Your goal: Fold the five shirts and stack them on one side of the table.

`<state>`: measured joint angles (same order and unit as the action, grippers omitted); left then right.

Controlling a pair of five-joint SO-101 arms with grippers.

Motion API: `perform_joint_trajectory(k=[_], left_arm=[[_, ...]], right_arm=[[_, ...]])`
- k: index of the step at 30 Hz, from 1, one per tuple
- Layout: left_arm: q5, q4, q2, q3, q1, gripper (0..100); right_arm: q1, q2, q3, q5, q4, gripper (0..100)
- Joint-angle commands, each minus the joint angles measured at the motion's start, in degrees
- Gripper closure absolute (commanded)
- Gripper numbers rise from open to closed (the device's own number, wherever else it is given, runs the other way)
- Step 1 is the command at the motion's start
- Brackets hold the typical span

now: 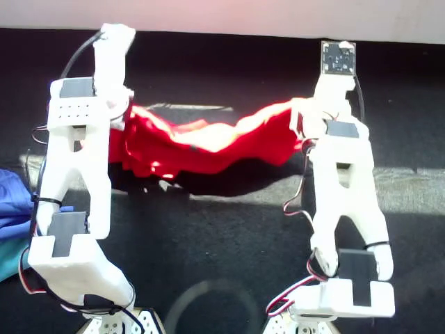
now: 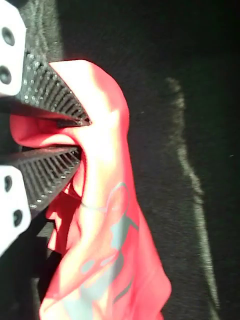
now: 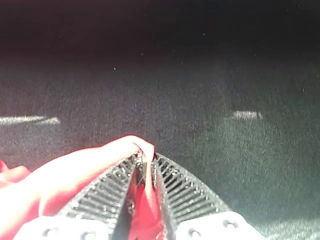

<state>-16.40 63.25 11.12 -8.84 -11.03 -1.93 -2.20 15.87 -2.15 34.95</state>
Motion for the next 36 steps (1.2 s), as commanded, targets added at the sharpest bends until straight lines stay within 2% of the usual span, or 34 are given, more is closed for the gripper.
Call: perform_joint_trajectory(k=[1,6,11,14,17,21,24,27,31,36], left_arm=[[1.8,-6.9,-0.2,-0.4,0.6,99],[2.0,-11.3,1.5,0.0,0.8,98],[2.2,-11.1,3.5,-0.3,0.0,85],[4.3,-9.6,3.4,-0.7,-0.7,83],[6.0,-3.0,3.4,-4.4,-1.1,83],[6.0,12.4,3.4,-11.8,0.6,83],[5.9,23.4,3.5,-15.7,4.4,83],[5.9,29.5,4.2,-15.8,10.0,83],[6.1,27.3,5.8,-11.5,15.6,83],[7.5,20.7,11.3,-5.1,16.9,83]], right_arm=[[0.0,1.5,-8.1,0.1,-2.7,99.2],[0.0,9.7,-16.7,0.1,-2.6,99.2],[1.9,18.0,-22.0,0.1,-2.5,99.2],[2.7,20.4,-23.8,0.1,-2.5,99.2],[3.1,21.0,-25.4,0.1,-2.5,99.2],[3.6,20.8,-27.4,0.1,-2.2,99.2],[3.6,20.9,-29.8,0.1,0.6,99.2],[3.5,21.1,-30.9,0.1,2.4,99.2],[3.4,21.1,-30.9,0.1,2.4,99.2],[3.6,21.0,-30.9,0.1,2.4,99.2]])
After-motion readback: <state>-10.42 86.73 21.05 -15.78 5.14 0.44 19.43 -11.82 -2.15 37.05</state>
